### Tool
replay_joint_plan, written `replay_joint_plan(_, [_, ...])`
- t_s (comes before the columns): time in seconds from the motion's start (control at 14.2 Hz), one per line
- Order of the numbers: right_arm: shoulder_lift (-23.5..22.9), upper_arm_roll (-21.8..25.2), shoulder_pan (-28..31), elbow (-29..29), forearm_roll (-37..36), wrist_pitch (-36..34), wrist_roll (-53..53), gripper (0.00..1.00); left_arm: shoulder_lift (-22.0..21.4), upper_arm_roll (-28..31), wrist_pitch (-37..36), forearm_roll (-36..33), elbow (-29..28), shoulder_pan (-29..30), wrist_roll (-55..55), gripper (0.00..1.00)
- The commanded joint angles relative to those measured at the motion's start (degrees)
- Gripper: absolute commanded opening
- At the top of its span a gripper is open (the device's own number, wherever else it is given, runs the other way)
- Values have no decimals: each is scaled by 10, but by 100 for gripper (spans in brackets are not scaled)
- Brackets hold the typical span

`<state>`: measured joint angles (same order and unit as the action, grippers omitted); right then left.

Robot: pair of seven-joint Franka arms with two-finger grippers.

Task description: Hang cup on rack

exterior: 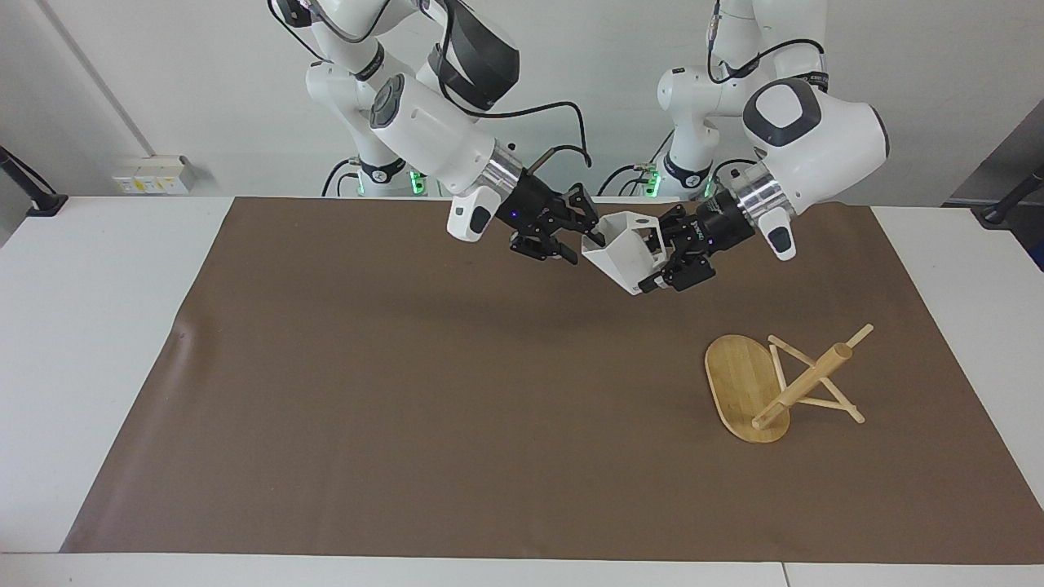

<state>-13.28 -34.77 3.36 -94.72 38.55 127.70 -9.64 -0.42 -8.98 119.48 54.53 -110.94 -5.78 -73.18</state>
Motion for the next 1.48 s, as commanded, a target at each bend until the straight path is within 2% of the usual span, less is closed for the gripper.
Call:
replay_joint_plan(0.0, [9, 0, 13, -6, 6, -16, -3, 78, 2, 9, -5, 5, 6, -10, -17, 0])
replay_joint_plan(0.14, [10, 1, 15, -6, 6, -16, -2, 97, 1, 10, -4, 3, 3, -8, -30, 0])
replay_joint_plan(0.21, [10, 1, 16, -6, 6, -16, 0, 100, -1, 11, -6, 3, -3, -4, -35, 0])
replay_joint_plan(0.35, [10, 1, 19, -6, 6, -16, 5, 100, -5, 12, -5, -6, -11, 12, -91, 0])
replay_joint_plan(0.63, [11, 4, 24, -6, 6, -16, 5, 100, 0, 12, 13, -107, -7, 14, -284, 0])
replay_joint_plan(0.78, [19, 17, 25, -10, -28, -18, 5, 100, 0, 12, 22, -129, -9, 16, -359, 0])
replay_joint_plan(0.99, [34, 74, 26, -10, -98, -62, 7, 100, -2, 12, 27, -130, -16, 27, -425, 0])
replay_joint_plan(1.27, [58, 147, 25, -9, -182, -72, 8, 100, -11, 12, 101, -134, -63, 36, -541, 0])
replay_joint_plan(1.41, [64, 172, 25, -10, -237, -74, 7, 100, -14, 13, 123, -134, -77, 36, -565, 0])
